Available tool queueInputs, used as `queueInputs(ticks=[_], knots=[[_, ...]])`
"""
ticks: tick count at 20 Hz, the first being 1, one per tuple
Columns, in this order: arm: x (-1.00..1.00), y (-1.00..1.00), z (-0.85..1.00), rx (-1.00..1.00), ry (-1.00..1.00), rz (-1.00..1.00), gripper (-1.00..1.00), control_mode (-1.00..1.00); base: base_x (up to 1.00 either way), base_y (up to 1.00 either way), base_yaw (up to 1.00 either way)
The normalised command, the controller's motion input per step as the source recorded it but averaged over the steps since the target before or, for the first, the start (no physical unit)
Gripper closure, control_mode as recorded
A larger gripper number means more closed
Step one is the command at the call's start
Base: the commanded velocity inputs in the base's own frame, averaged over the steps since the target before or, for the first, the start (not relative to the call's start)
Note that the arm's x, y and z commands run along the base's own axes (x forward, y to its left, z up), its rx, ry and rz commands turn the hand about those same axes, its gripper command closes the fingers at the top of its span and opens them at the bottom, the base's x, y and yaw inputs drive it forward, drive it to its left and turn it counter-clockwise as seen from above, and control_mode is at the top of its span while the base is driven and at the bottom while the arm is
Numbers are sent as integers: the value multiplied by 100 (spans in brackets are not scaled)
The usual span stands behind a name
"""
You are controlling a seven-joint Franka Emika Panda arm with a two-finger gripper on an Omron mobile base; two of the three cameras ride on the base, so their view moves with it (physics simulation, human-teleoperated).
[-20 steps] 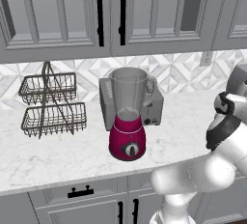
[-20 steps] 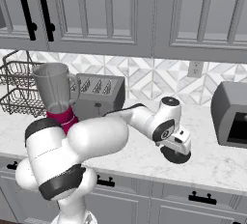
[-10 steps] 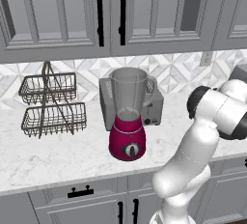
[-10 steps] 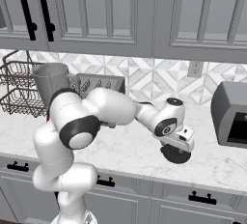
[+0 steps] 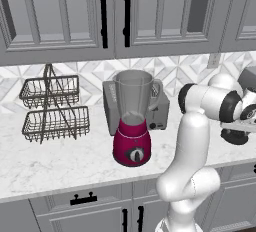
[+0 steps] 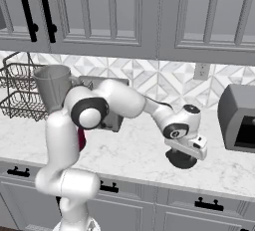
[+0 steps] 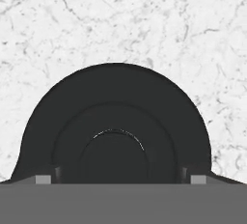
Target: Close the lid blender by securely placing the lid on top.
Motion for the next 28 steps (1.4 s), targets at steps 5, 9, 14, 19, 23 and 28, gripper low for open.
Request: queueInputs(ticks=[5,9,14,19,23,28], knots=[[14,-1,-27,0,0,0,-100,-100,0,0,0],[4,4,-64,0,0,0,100,-100,0,0,0],[0,42,-67,-5,-2,0,100,-100,0,0,0],[0,61,-45,-11,-9,0,100,-100,0,0,0],[0,59,-31,-10,-4,0,100,-100,0,0,0],[0,47,-25,-4,0,0,100,-100,0,0,0]])
